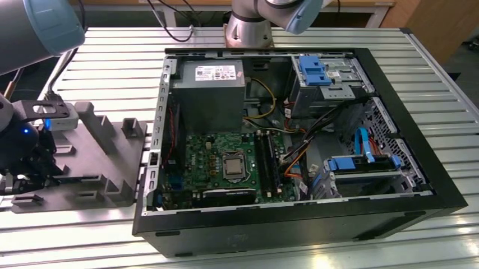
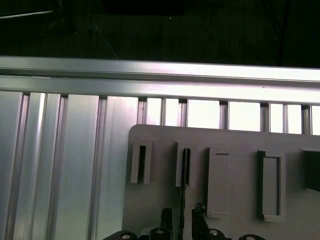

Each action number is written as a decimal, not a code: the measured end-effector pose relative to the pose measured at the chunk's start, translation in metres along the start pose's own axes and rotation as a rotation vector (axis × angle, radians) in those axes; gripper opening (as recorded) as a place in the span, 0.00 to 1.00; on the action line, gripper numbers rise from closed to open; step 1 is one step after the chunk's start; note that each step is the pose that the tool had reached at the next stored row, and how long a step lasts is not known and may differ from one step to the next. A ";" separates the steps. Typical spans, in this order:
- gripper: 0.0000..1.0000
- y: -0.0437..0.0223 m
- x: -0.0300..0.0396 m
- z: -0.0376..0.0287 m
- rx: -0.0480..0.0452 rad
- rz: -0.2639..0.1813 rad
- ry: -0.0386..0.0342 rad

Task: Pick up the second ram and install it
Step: 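Pick up the second ram and move it above second insertion slot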

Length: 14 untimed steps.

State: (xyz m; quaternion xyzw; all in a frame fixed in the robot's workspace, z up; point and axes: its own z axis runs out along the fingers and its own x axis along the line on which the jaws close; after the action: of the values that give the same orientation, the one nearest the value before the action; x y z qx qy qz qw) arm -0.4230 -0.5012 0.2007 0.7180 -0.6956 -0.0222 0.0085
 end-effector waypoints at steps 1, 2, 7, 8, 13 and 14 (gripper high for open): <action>0.30 0.0000 0.0000 0.0000 0.0000 0.000 0.0000; 0.30 0.0000 0.0000 0.0000 0.0000 0.000 0.0000; 0.28 0.0000 -0.0001 0.0000 0.0000 0.000 0.0000; 0.21 0.0000 -0.0001 0.0000 -0.0001 0.000 0.0000; 0.20 0.0000 -0.0001 0.0000 0.0000 0.000 0.0001; 0.13 0.0000 -0.0002 0.0000 0.0000 0.000 0.0001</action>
State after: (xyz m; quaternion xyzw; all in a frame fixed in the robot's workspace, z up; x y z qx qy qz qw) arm -0.4230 -0.5011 0.2007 0.7180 -0.6956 -0.0222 0.0086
